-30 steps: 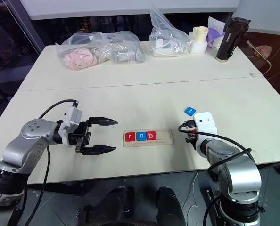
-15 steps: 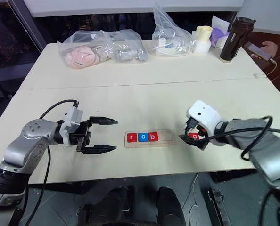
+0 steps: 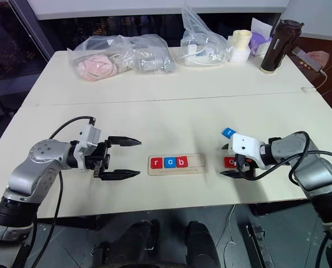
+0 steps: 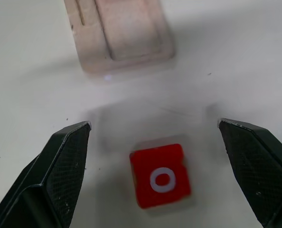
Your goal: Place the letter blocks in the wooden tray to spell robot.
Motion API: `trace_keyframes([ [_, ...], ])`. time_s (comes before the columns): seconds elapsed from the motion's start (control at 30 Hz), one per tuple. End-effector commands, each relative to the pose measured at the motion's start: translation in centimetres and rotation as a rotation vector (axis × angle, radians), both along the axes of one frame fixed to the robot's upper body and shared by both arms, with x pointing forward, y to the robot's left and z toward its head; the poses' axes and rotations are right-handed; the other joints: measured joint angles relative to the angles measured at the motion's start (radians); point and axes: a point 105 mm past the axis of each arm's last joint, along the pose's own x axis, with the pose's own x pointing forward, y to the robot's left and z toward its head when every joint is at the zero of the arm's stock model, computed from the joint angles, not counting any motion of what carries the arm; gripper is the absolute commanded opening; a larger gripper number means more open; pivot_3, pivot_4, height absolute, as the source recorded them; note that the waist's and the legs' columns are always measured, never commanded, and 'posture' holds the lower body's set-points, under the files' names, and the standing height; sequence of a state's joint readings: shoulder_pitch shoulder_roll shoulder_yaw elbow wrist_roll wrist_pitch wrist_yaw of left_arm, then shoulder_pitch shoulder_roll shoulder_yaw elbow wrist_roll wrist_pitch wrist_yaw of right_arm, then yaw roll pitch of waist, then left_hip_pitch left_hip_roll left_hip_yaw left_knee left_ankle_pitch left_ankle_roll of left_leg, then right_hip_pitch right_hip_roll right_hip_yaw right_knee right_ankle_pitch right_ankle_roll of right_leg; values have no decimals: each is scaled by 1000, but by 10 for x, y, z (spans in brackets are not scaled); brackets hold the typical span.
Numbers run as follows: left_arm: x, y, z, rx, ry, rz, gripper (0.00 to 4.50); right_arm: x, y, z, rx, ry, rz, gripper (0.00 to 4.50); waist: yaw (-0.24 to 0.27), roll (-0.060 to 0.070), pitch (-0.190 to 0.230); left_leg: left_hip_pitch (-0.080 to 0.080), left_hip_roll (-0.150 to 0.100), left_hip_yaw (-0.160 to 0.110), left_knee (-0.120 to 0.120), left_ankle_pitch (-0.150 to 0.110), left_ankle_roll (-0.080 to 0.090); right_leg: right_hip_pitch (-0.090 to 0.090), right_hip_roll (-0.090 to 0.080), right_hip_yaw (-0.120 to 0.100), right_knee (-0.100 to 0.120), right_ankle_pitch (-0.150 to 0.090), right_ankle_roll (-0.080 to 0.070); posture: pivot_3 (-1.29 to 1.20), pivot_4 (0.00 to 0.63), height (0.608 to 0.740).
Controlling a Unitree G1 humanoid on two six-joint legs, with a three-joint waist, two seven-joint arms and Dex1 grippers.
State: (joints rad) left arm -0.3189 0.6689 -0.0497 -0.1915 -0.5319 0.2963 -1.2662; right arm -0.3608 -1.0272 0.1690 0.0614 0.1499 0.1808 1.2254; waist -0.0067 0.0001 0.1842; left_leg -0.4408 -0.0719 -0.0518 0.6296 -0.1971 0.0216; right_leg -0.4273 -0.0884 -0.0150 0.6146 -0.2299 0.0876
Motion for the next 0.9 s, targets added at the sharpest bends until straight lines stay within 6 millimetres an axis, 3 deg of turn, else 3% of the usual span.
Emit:
trace_keyframes([
  [0.03,-3,2,7,1,-37,2,4500,2,-7,1,-6,-5,2,4413,3,0,0,0,0,0,0,0,0,0,0,0,0,0,0,0,150,738],
  [0.4,-3,2,8,4,-37,2,4500,2,-21,-8,1,40,-66,4413,20,0,0,0,0,0,1,0,0,1,0,0,0,0,0,0,150,738],
  [0.53,-2,2,9,2,-37,1,4500,3,-28,-12,-6,65,-96,3247,19,0,-1,1,0,0,2,0,0,1,0,0,1,1,-1,0,150,738],
  [0.67,-1,1,10,1,-40,4,4500,7,-26,-7,21,57,-102,1143,19,0,-1,1,0,0,3,0,0,2,0,0,1,2,-1,0,150,738],
  [0.73,-1,2,10,1,-40,5,4500,9,-21,-2,22,35,-89,1138,19,0,-1,1,0,0,3,0,-1,2,0,0,1,2,-1,0,150,738],
  [0.9,-1,2,10,3,-39,7,4500,9,18,25,73,-19,36,1138,16,0,-1,1,0,0,2,0,-1,0,0,1,2,2,-1,0,150,738],
])
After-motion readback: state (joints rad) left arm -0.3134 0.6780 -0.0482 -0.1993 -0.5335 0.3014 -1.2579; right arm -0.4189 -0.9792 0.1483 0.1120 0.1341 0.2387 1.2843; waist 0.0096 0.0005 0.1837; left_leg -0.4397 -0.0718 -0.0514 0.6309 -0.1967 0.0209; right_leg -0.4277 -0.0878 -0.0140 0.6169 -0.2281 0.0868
